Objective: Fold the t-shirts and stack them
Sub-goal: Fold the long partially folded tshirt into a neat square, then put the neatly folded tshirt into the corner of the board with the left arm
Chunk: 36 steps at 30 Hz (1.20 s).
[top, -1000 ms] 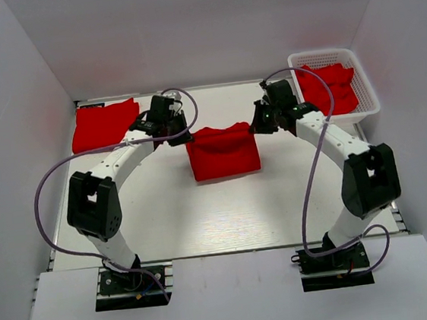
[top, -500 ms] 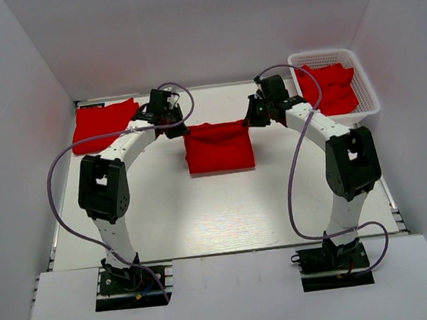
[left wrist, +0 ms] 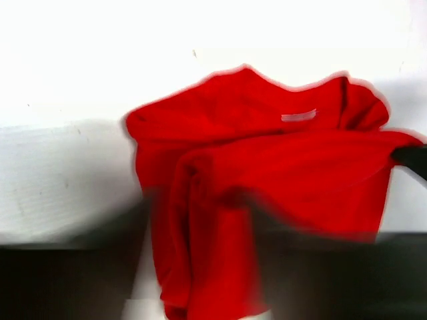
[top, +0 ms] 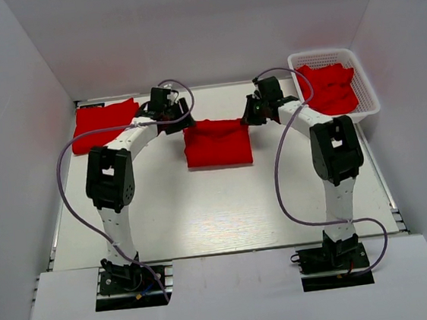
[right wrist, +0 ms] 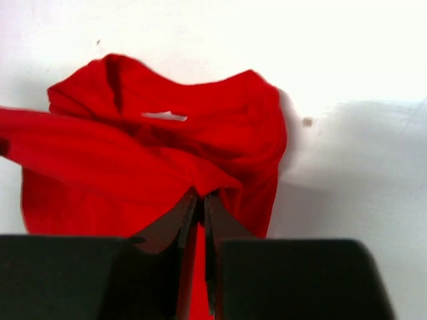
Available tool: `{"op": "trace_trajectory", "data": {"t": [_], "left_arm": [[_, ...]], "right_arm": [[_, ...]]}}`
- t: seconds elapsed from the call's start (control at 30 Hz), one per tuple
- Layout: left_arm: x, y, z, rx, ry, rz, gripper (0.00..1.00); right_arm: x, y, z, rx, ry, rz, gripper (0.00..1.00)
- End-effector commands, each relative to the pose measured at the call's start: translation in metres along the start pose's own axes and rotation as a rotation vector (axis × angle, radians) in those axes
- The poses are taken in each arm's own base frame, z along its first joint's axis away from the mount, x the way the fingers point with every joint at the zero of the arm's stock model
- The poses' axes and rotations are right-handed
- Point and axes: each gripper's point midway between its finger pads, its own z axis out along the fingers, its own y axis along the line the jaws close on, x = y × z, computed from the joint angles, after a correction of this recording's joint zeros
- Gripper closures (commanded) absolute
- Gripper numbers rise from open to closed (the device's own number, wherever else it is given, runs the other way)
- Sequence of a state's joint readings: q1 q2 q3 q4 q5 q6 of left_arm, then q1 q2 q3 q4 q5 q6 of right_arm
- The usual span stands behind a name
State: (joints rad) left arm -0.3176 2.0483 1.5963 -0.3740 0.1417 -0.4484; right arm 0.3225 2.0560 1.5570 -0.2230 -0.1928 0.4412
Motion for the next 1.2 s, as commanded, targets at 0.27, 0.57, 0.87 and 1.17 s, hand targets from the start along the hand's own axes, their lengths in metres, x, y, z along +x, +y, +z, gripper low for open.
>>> {"op": "trace_trajectory", "data": {"t": [0.27,0.57,0.87,1.17], "left_arm": [[-0.071,0.011,-0.022,-0.04,-0.148,0.07,0.0],[-0.001,0.003,-0.023,0.042,0.014,0.214,0.0],[0.051,0.002,0.005,0.117,0.162,0.302,0.02],[0.073,0.024,0.04,-0.007,0.245,0.321,0.17]], "right_arm": [[-0.072,0.025,-0.029,-0.068,-0.221,-0.104,0.1],[-0.022,0.018,-0.072,-0.06,-0.18,-0.125,0.1],[0.019,0.002,-0.096,-0.024,-0.135,-0.121,0.1],[0.041,-0.015,-0.118,0.048,-0.14,-0.114,0.1]]}}
